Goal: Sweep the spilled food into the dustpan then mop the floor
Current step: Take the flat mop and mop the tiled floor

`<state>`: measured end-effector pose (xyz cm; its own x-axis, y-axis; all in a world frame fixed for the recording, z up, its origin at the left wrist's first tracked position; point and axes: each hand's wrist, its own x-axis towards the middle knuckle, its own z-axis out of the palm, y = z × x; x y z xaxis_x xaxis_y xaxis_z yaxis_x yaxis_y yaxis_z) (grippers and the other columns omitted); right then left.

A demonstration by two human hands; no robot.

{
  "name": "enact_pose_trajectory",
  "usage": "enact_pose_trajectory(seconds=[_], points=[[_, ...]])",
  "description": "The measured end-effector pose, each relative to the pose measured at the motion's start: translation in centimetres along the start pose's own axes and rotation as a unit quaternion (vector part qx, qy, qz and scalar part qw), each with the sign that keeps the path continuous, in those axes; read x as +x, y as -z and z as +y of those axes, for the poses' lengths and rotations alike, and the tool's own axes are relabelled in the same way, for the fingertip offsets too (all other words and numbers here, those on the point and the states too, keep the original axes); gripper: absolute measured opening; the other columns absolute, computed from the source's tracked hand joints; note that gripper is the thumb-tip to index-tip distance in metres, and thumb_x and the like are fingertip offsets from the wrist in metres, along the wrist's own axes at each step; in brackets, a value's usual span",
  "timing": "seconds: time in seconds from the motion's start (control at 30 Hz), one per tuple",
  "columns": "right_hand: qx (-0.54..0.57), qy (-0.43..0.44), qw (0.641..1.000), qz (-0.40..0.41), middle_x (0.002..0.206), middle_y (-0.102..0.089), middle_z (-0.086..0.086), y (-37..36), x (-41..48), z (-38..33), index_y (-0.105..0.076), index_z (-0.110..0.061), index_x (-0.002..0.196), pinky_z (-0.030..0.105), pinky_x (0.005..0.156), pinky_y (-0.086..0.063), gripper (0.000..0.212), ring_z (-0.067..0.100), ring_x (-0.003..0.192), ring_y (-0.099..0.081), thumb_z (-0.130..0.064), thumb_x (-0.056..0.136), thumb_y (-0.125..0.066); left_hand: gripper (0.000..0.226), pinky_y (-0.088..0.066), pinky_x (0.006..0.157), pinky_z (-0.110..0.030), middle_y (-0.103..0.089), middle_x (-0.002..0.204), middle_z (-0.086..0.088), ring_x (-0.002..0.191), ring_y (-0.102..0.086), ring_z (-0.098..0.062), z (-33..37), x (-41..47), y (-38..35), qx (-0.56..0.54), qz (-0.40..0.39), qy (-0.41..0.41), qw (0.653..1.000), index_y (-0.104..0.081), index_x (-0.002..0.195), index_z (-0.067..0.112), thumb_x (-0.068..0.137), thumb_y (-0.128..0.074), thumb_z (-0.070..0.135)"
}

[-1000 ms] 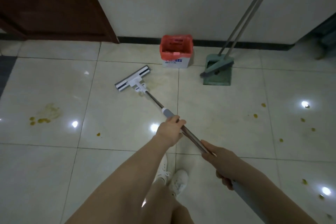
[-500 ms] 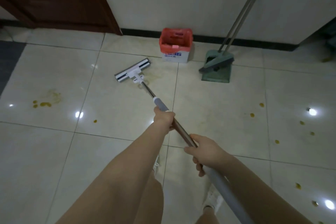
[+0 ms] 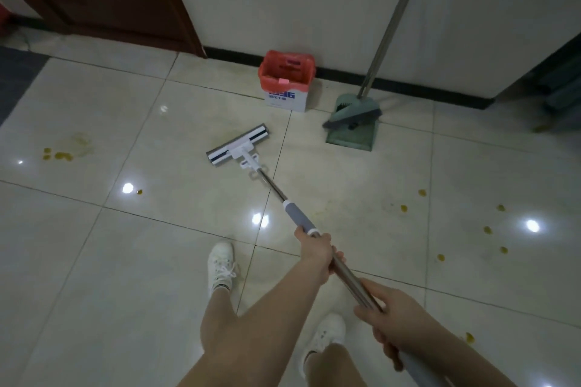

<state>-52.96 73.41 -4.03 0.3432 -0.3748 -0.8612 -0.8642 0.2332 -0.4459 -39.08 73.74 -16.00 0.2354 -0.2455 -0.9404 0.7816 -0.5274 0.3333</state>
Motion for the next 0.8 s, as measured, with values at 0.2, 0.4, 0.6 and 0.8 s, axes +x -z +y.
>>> enact_pose_trajectory(seconds=[0.2,0.4,0.6,0.8], points=[[-0.141,0.082,0.985,0.051,0.073,-0.058,-0.002,-2.1,5.3,-5.5,-0.057,-0.024,0.120,0.014,0.055,-0.039,0.029,0.004,0.055,-0.051,-0.028,0.092,-0.056,0.056,-0.046,0.043,-0.027,-0.051,0.079,-0.013,0.044,-0.045,-0.021,5.7,3.6,1.8,0.051,0.079,-0.064,0.993,-0.018,0.141,0.032,0.094,-0.037,0.009],[-0.112,0.087,0.988,0.063,0.068,-0.054,0.002,-5.1,13.0,-15.5,-0.057,-0.016,0.111,0.027,0.053,-0.045,0.019,0.018,0.051,-0.051,-0.023,0.093,-0.056,0.054,-0.049,0.048,-0.030,-0.052,0.094,-0.015,0.047,-0.047,-0.021,16.4,10.2,7.1,0.073,0.081,-0.092,0.990,-0.019,0.139,0.029,0.095,-0.042,0.008],[-0.068,0.057,0.994,0.058,0.063,-0.048,-0.002,-9.9,21.3,-25.7,-0.044,-0.025,0.136,0.018,0.039,-0.039,0.037,0.008,0.042,-0.044,-0.023,0.099,-0.050,0.061,-0.052,0.049,-0.031,-0.052,0.106,-0.019,0.051,-0.050,-0.023,26.7,17.7,13.7,0.077,0.062,-0.085,0.992,-0.018,0.140,0.034,0.095,-0.047,0.006],[-0.035,0.066,0.996,0.047,0.074,-0.054,0.008,-15.6,27.6,-34.0,-0.050,-0.021,0.123,0.039,0.060,-0.058,0.027,0.017,0.051,-0.049,-0.023,0.096,-0.053,0.067,-0.056,0.054,-0.038,-0.055,0.113,-0.023,0.054,-0.051,-0.024,34.8,22.0,21.1,0.082,0.053,-0.110,0.989,-0.014,0.149,0.034,0.096,-0.047,0.008]])
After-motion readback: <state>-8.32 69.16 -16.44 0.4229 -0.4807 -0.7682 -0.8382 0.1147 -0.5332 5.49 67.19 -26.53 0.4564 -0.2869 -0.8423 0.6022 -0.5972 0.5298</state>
